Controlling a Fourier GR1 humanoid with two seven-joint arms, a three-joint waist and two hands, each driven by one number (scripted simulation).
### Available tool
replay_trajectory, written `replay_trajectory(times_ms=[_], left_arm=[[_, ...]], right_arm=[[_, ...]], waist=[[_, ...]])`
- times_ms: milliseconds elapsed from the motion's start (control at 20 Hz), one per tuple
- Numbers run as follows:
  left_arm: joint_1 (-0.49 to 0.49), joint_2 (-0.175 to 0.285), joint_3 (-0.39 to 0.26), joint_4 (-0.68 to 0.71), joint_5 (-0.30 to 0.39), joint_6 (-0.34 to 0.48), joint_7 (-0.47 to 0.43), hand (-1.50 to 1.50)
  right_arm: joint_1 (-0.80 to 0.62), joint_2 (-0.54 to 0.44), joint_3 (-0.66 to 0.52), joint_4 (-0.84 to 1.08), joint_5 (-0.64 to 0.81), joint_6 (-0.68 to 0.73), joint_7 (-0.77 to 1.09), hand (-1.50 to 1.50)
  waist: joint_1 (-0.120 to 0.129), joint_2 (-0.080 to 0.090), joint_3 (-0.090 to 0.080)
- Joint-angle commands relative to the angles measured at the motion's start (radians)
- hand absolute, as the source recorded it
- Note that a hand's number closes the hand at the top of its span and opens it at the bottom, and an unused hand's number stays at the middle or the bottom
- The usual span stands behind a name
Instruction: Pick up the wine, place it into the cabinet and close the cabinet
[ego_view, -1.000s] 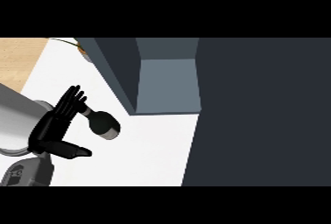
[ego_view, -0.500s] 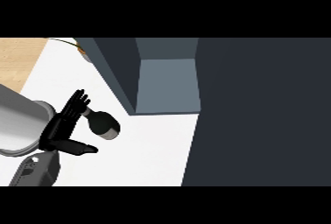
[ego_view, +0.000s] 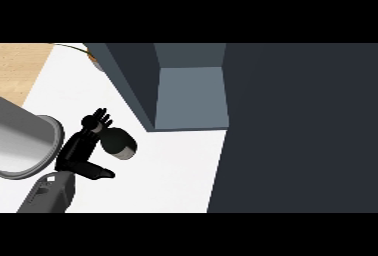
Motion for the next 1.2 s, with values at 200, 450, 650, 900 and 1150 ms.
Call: replay_trajectory(times_ms=[200, 450, 650, 900, 1150], left_arm=[[-0.093, -0.024, -0.010, 0.162, -0.033, -0.013, -0.069, -1.50], [-0.080, -0.038, -0.029, 0.182, -0.057, -0.003, -0.148, -1.50], [-0.083, -0.026, 0.006, 0.201, -0.013, -0.047, -0.162, -1.50], [-0.155, -0.043, 0.016, 0.249, -0.007, -0.019, -0.157, 1.50], [-0.108, -0.073, -0.023, 0.247, -0.060, 0.049, -0.281, 1.50]], right_arm=[[0.025, -0.059, -0.020, -0.198, 0.059, 0.014, 0.085, -1.50], [0.051, -0.059, 0.048, -0.179, 0.111, -0.018, 0.047, -1.50], [0.062, -0.052, 0.077, -0.158, 0.112, -0.043, 0.006, -1.50], [0.063, -0.087, 0.033, -0.174, 0.067, -0.035, 0.014, -1.50], [0.057, -0.090, 0.019, -0.150, 0.052, -0.040, -0.005, -1.50]], waist=[[-0.003, 0.002, 0.000], [-0.002, 0.000, 0.000], [0.002, -0.001, 0.000], [-0.001, 0.002, 0.000], [0.005, 0.002, 0.001]])
